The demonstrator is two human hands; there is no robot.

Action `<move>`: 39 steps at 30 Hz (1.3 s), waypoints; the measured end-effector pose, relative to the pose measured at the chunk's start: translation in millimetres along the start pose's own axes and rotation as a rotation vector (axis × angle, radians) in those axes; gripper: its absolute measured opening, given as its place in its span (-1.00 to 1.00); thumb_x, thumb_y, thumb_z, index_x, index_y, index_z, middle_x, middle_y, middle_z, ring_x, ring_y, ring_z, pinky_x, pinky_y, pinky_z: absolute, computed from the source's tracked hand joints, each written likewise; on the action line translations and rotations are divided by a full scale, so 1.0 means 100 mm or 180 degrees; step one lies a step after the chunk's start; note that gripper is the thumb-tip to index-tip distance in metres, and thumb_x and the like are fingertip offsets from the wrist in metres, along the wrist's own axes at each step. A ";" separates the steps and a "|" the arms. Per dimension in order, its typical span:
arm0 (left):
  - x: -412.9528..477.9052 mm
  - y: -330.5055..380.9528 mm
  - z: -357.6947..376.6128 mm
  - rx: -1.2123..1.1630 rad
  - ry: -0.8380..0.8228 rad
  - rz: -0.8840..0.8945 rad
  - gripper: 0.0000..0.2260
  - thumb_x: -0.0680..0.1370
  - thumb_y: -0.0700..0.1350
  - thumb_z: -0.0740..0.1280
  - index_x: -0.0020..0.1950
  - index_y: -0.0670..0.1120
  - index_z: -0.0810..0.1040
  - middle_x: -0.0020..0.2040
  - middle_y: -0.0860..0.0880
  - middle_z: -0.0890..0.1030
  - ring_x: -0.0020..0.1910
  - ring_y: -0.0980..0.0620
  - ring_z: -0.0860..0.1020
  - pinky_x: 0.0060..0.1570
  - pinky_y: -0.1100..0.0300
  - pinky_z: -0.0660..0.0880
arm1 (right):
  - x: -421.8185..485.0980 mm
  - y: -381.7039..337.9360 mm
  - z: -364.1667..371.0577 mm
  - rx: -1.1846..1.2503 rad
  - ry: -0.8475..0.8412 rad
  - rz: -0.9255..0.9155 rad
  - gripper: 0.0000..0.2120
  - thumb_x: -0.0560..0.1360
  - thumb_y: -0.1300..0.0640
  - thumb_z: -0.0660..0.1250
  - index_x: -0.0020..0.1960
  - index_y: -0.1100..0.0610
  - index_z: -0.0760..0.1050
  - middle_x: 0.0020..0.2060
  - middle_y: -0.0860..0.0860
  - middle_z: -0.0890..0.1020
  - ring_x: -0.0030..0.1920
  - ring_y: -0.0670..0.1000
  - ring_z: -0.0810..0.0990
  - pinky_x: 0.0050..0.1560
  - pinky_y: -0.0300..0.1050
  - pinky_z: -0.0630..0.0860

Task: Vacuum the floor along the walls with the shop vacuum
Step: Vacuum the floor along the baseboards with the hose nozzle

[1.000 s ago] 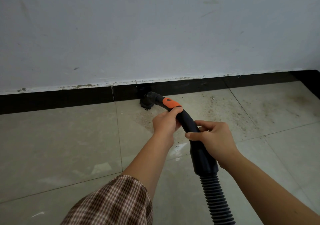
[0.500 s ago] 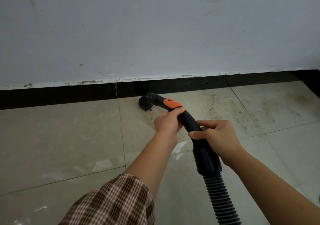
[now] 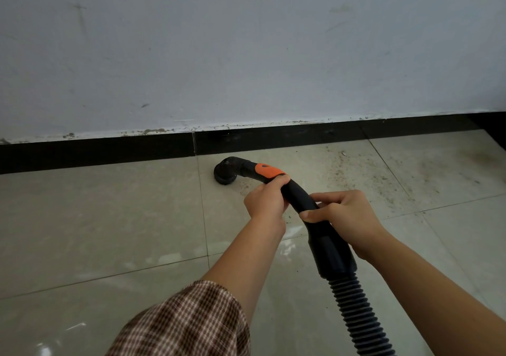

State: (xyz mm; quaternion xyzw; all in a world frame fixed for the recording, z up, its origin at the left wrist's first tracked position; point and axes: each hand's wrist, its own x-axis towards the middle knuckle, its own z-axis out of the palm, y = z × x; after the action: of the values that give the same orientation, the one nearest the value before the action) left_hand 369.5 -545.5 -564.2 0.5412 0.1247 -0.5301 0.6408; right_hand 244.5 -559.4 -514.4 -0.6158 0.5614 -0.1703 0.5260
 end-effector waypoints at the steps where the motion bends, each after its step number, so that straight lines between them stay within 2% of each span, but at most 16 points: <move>1: -0.02 -0.02 0.01 0.0002 0.0013 -0.0010 -0.86 0.39 -0.24 0.53 -0.19 -0.11 0.58 -0.19 -0.10 0.69 -0.21 0.01 0.66 -0.22 0.18 0.61 | -0.01 0.00 -0.02 -0.0019 0.0014 0.0008 -0.70 0.28 0.32 0.55 -0.29 -0.10 0.64 -0.33 0.00 0.71 -0.32 0.09 0.71 -0.42 -0.19 0.59; 4: -0.07 -0.07 0.05 0.0003 0.0014 -0.0041 -0.85 0.39 -0.23 0.53 -0.21 -0.11 0.58 -0.22 -0.09 0.68 -0.23 0.02 0.66 -0.25 0.20 0.60 | -0.06 0.01 -0.08 -0.0086 0.0030 0.0010 -0.70 0.28 0.31 0.55 -0.31 -0.11 0.66 -0.32 0.01 0.72 -0.34 0.10 0.71 -0.38 -0.12 0.62; 7: -0.12 -0.11 0.09 -0.0027 -0.0043 -0.0088 -0.86 0.39 -0.24 0.53 -0.21 -0.12 0.58 -0.21 -0.10 0.69 -0.22 0.01 0.66 -0.31 0.23 0.59 | -0.09 0.03 -0.16 -0.0107 0.0041 0.0013 -0.72 0.28 0.30 0.55 -0.18 -0.06 0.68 -0.31 0.04 0.72 -0.34 0.12 0.71 -0.31 -0.04 0.65; 10: -0.16 -0.16 0.13 -0.0022 -0.0112 -0.0139 -0.86 0.39 -0.23 0.53 -0.19 -0.12 0.59 -0.18 -0.10 0.69 -0.21 0.02 0.67 -0.35 0.26 0.57 | -0.13 0.05 -0.24 -0.0153 0.0068 0.0033 -0.72 0.28 0.29 0.55 -0.10 -0.01 0.69 -0.31 0.04 0.72 -0.35 0.10 0.71 -0.35 -0.08 0.63; 14: -0.21 -0.22 0.17 -0.0030 -0.0136 -0.0189 -0.86 0.39 -0.24 0.54 -0.16 -0.13 0.60 -0.17 -0.11 0.70 -0.22 0.02 0.67 -0.31 0.25 0.59 | -0.17 0.07 -0.29 -0.0201 0.0132 0.0009 -0.73 0.27 0.28 0.56 -0.19 -0.08 0.70 -0.31 0.04 0.72 -0.34 0.10 0.70 -0.30 -0.03 0.66; 17: -0.25 -0.25 0.18 -0.0033 -0.0168 -0.0245 -0.87 0.39 -0.24 0.54 -0.16 -0.13 0.61 -0.17 -0.11 0.70 -0.25 0.04 0.67 -0.28 0.24 0.60 | -0.20 0.08 -0.33 -0.0232 0.0154 -0.0018 -0.68 0.27 0.27 0.56 -0.35 -0.17 0.68 -0.32 0.00 0.72 -0.35 0.08 0.70 -0.37 -0.11 0.63; 19: -0.28 -0.27 0.17 -0.0047 -0.0176 -0.0260 -0.87 0.40 -0.24 0.53 -0.16 -0.14 0.61 -0.17 -0.11 0.70 -0.24 0.03 0.67 -0.25 0.23 0.61 | -0.22 0.09 -0.34 -0.0221 0.0142 -0.0012 -0.69 0.26 0.28 0.56 -0.36 -0.16 0.68 -0.32 0.02 0.72 -0.35 0.09 0.70 -0.39 -0.13 0.61; 23: -0.32 -0.28 0.14 -0.0069 -0.0145 -0.0243 -0.88 0.40 -0.25 0.52 -0.17 -0.14 0.60 -0.15 -0.12 0.70 -0.20 0.01 0.67 -0.21 0.21 0.61 | -0.26 0.10 -0.36 -0.0176 0.0074 0.0018 -0.72 0.26 0.31 0.55 -0.29 -0.09 0.69 -0.29 0.04 0.72 -0.34 0.11 0.71 -0.37 -0.11 0.63; 26: -0.35 -0.31 0.13 -0.0103 -0.0135 -0.0245 -0.87 0.40 -0.26 0.52 -0.17 -0.13 0.59 -0.15 -0.12 0.70 -0.18 0.01 0.67 -0.19 0.21 0.61 | -0.28 0.11 -0.39 -0.0187 0.0020 0.0096 -0.71 0.27 0.31 0.55 -0.10 0.00 0.69 -0.28 0.05 0.73 -0.33 0.12 0.71 -0.31 -0.04 0.65; 28: -0.38 -0.34 0.13 -0.0099 -0.0135 -0.0253 -0.87 0.40 -0.25 0.52 -0.18 -0.13 0.59 -0.17 -0.10 0.70 -0.20 0.02 0.67 -0.18 0.20 0.62 | -0.31 0.12 -0.42 -0.0209 0.0019 0.0140 -0.70 0.28 0.32 0.54 -0.03 0.07 0.69 -0.30 0.06 0.72 -0.35 0.12 0.71 -0.35 -0.07 0.63; 35: -0.48 -0.49 0.16 -0.0076 -0.0287 -0.0376 -0.88 0.40 -0.26 0.52 -0.11 -0.18 0.63 -0.13 -0.13 0.71 -0.17 -0.03 0.69 -0.18 0.21 0.62 | -0.45 0.19 -0.55 -0.0213 0.0076 0.0202 -0.67 0.30 0.34 0.53 0.04 0.12 0.68 -0.32 0.11 0.71 -0.38 0.13 0.70 -0.42 -0.17 0.59; 39: -0.55 -0.59 0.15 -0.0036 -0.0338 -0.0415 -0.88 0.40 -0.25 0.53 -0.11 -0.17 0.64 -0.15 -0.12 0.71 -0.23 0.01 0.69 -0.18 0.22 0.62 | -0.55 0.26 -0.61 -0.0216 0.0097 0.0226 -0.66 0.30 0.33 0.53 0.05 0.11 0.69 -0.32 0.10 0.71 -0.38 0.14 0.69 -0.43 -0.19 0.58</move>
State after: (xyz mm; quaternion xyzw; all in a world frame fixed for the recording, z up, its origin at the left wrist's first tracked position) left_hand 293.2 -519.5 -551.3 0.4995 0.1284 -0.5979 0.6136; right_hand 165.4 -535.1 -491.3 -0.6103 0.5963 -0.1419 0.5019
